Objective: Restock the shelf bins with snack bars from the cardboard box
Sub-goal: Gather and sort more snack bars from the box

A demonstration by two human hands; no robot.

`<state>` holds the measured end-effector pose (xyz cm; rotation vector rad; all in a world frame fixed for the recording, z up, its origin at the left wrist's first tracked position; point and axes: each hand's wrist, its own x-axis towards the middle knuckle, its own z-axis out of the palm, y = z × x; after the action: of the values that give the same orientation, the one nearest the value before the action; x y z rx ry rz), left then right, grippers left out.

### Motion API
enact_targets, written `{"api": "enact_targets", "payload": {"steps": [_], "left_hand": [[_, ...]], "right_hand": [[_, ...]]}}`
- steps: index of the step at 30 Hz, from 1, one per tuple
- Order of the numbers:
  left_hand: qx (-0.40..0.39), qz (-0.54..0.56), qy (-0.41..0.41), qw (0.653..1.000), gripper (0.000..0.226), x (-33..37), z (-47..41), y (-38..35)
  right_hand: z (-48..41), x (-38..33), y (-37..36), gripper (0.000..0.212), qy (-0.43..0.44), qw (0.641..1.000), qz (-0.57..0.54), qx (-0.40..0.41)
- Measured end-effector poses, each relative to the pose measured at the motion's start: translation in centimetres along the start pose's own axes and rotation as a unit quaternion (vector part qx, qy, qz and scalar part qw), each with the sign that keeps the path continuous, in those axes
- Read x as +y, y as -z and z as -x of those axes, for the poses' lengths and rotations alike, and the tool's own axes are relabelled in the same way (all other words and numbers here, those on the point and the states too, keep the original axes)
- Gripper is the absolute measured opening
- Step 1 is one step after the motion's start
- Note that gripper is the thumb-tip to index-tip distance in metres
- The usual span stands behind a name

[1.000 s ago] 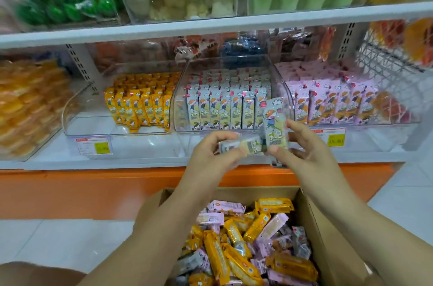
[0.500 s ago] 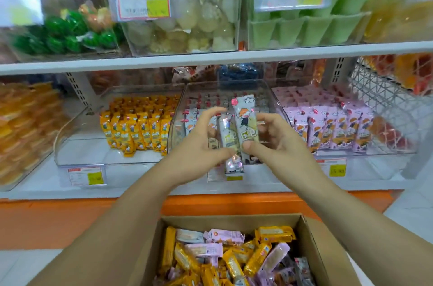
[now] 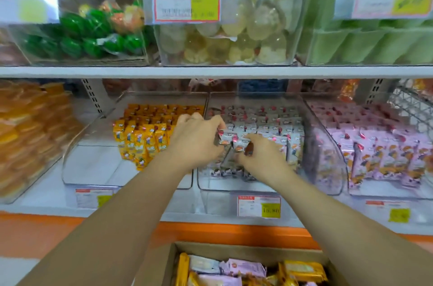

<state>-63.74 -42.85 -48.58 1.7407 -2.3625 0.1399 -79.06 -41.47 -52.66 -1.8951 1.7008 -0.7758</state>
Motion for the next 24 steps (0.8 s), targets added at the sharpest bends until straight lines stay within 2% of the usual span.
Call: {"api": "enact_targets", "payload": {"steps": [2, 5, 9, 13, 19, 21, 24], "left_hand": [[-0.028, -0.029, 0.006, 0.999, 0.043, -0.4, -0.6, -0.4], [-0.028, -0.062, 0.005, 0.998, 0.033, -0.4, -0.9, -0.9], [-0.014, -0.077, 0.024, 0.997, 0.03, 0.2, -0.8, -1.6], [0.039, 0.001, 0.039, 0.998, 0.033, -0.3, 0.0, -1.4], [0.186, 0.153, 0.0, 0.97, 0.022, 0.0, 5.0, -2.6], [0.229, 0.195, -0.032, 0.953, 0.02, 0.5, 7.4, -3.3], [0.246, 0.251, -0.049, 0.935, 0.024, 1.4, 10.9, -4.1]], "right_hand": [[-0.6, 0.3, -0.3, 0.023, -0.017, 0.999, 0.032, -0.009], [-1.0, 0.6, -0.6, 0.037, -0.024, 0.996, 0.074, -0.036], [-1.5, 0.6, -1.5, 0.02, -0.001, 0.996, 0.086, -0.034], [-1.5, 0.4, -1.7, 0.038, 0.023, 0.998, 0.063, 0.009], [1.1, 0.7, -0.5, 0.029, 0.045, 0.996, 0.076, 0.032], [3.4, 0.8, 0.0, 0.028, 0.096, 0.991, 0.071, 0.063], [8.2, 0.8, -0.1, 0.019, 0.189, 0.975, 0.031, 0.114]]}}
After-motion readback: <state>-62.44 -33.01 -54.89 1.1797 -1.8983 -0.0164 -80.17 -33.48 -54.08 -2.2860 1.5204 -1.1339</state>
